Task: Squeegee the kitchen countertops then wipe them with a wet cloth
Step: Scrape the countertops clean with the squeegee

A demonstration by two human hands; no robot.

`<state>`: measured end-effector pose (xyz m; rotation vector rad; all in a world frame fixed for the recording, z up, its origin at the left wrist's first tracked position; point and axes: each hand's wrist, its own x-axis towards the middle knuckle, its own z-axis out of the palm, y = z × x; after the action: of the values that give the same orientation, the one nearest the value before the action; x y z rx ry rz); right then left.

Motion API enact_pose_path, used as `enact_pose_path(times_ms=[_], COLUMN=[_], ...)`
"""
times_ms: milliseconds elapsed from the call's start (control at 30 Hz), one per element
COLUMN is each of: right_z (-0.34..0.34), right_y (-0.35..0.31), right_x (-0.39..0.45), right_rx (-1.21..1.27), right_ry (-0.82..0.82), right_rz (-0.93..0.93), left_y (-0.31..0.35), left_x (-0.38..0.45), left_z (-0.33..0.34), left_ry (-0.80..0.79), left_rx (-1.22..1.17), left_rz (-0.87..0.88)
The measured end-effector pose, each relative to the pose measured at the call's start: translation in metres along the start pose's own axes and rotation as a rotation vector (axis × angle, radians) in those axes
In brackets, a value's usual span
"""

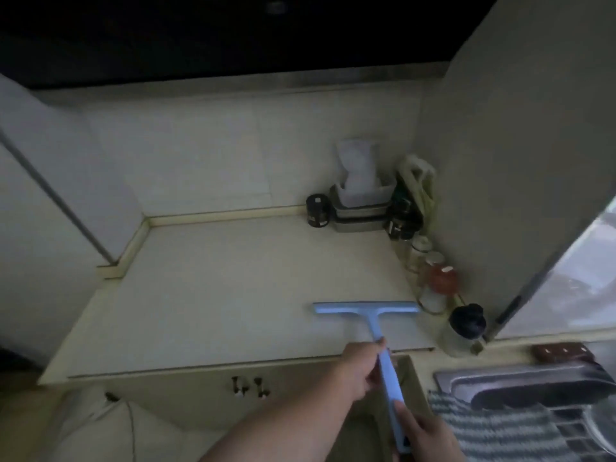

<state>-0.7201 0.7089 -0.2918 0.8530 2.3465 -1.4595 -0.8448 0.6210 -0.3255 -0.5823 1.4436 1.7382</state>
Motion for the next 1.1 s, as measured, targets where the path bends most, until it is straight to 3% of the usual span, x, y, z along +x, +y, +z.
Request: enact_pose_path(times_ms=[67, 167, 267, 367, 567, 833, 1100], right_z=[0.012, 0.054, 0.105, 0.163, 0.3, 0.448, 0.499], right_y=[-0.015, -0.028, -0.082, -0.135, -0.244, -0.349, -0.391], right_x=[0.006, 0.023, 0.016, 0.011, 0.035, 0.087, 0.133], right_rx=[-0.021, -0.17, -0.144, -0.027, 0.397, 0.434, 0.514], right_ry=[-0.02, -0.245, -0.196, -0.292, -0.547, -0.493, -0.44], right_rz=[-0.055, -0.062, -0.183, -0.226, -0.029, -0.027, 0.1], left_y=[0.003, 0.02, 0.049, 0.086, 0.167, 0.289, 0.337], left_x=[-0.01, -0.032, -0.053, -0.064, -0.05, 0.016, 0.068], left_z=[-0.01, -0.051, -0.119, -0.196, -0.347, -0.519, -0.556], left_ry=[-0.045, -0.092, -0.115, -0.064, 0.023, 0.114, 0.116], left_rx=[-0.065, -0.142, -0.156, -0.149, -0.096, -0.216, -0.09], left_rz=[0.014, 0.089, 0.204, 0.245, 0.255, 0.201, 0.161])
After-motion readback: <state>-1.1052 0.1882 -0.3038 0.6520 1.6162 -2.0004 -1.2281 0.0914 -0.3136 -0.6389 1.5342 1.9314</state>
